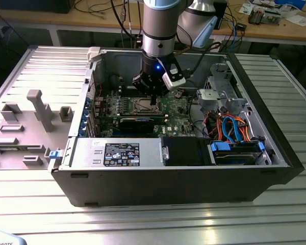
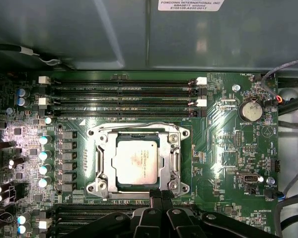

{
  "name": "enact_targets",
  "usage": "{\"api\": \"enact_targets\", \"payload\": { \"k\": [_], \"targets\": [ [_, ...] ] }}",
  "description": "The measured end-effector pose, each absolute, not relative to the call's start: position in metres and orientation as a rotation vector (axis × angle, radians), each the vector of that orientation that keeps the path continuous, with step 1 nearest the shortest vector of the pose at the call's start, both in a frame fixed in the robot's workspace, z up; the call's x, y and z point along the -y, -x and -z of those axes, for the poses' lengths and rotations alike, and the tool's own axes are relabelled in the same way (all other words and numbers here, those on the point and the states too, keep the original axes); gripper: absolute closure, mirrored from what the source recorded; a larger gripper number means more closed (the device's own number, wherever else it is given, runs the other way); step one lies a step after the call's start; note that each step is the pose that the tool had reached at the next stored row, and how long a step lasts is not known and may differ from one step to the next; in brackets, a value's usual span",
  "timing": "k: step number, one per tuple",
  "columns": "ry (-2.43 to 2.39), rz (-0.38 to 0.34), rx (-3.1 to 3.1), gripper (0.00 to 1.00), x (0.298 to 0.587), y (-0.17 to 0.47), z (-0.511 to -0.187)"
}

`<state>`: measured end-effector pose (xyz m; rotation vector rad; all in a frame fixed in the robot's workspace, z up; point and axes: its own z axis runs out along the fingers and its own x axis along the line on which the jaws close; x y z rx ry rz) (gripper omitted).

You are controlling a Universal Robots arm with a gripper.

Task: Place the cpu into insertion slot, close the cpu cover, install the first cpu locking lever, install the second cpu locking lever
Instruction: 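Install the second cpu locking lever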

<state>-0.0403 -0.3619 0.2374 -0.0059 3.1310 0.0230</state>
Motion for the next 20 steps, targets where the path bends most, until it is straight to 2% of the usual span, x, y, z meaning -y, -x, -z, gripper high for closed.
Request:
{"api": "enact_targets", "payload": {
  "k": [9,18,20],
  "targets": [
    [0.006,-0.039,-3.136,0.89,0.368,0.046,-0.244],
    [0.005,-0.145,-3.152,0.89,0.389,0.048,-0.242],
    [0.006,-0.195,-3.15,0.89,0.392,0.055,-0.242]
  ]
}}
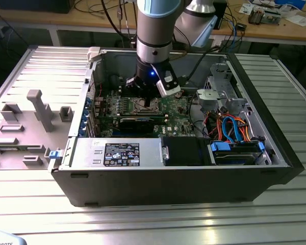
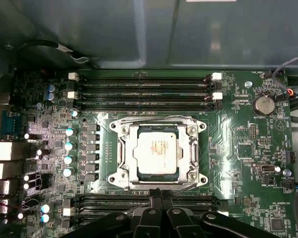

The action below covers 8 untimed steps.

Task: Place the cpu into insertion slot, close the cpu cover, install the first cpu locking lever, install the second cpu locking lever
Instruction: 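Install the second cpu locking lever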

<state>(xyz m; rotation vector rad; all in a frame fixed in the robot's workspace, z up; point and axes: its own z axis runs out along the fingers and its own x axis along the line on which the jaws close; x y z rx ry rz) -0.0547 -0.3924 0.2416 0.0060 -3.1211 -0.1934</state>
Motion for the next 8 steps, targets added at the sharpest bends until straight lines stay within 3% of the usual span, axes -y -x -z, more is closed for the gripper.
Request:
{"api": "enact_targets", "payload": {
  "k": [1,8],
  "targets": [
    [-0.006,0.261,3.114,0.89,0.3985,0.0548,-0.2414],
    [-0.006,0.284,3.112,0.89,0.4071,0.0548,-0.2413]
  ]
}}
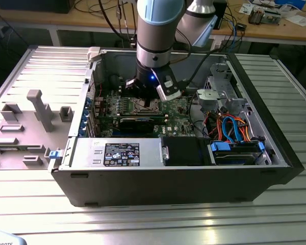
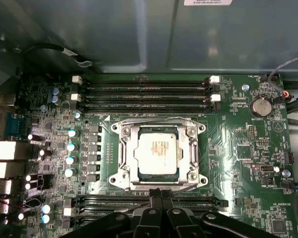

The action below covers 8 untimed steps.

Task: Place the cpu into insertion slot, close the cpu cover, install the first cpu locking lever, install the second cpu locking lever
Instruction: 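Install the second cpu locking lever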

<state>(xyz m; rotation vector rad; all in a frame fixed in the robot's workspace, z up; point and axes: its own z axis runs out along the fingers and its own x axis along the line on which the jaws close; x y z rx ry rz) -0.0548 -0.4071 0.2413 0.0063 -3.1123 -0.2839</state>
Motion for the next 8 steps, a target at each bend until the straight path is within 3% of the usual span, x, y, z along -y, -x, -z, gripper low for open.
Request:
{"api": "enact_targets", "payload": {
  "k": [8],
  "targets": [
    [-0.01,0.328,3.108,0.89,0.413,0.0627,-0.2402]
  ]
}}
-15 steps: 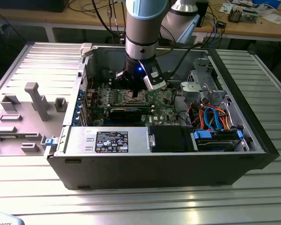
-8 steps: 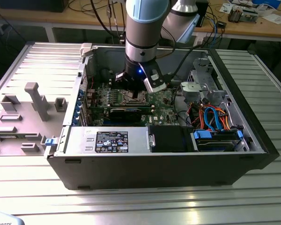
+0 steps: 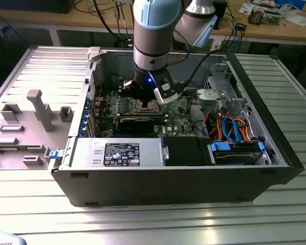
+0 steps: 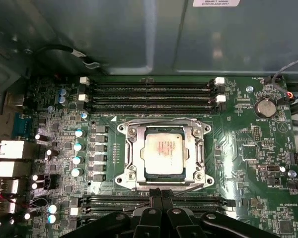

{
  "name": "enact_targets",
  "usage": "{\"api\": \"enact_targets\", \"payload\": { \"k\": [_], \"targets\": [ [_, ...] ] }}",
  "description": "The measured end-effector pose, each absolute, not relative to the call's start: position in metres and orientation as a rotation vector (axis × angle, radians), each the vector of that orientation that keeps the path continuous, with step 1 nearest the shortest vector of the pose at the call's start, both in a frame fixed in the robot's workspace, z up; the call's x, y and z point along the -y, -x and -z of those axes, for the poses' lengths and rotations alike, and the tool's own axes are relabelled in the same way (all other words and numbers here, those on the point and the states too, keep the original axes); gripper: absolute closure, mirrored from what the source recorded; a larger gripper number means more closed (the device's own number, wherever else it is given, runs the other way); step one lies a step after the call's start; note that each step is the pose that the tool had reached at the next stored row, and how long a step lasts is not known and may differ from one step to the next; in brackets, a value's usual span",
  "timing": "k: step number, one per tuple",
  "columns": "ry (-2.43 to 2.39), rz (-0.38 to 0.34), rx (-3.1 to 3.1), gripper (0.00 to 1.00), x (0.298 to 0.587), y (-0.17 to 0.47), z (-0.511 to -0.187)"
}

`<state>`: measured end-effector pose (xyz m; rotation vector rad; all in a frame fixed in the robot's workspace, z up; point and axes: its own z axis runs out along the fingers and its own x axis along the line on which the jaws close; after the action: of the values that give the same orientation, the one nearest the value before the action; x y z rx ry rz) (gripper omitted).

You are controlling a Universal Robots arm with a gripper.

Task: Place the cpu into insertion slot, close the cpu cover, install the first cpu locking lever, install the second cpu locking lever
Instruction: 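Install the second cpu locking lever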

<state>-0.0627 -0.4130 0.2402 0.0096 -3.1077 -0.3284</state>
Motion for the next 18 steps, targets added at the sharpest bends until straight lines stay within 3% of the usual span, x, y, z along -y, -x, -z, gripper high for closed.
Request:
{"api": "enact_targets", "payload": {
  "k": [18],
  "targets": [
    [-0.104,0.341,3.098,0.89,0.42,0.08,-0.221]
  ]
}}
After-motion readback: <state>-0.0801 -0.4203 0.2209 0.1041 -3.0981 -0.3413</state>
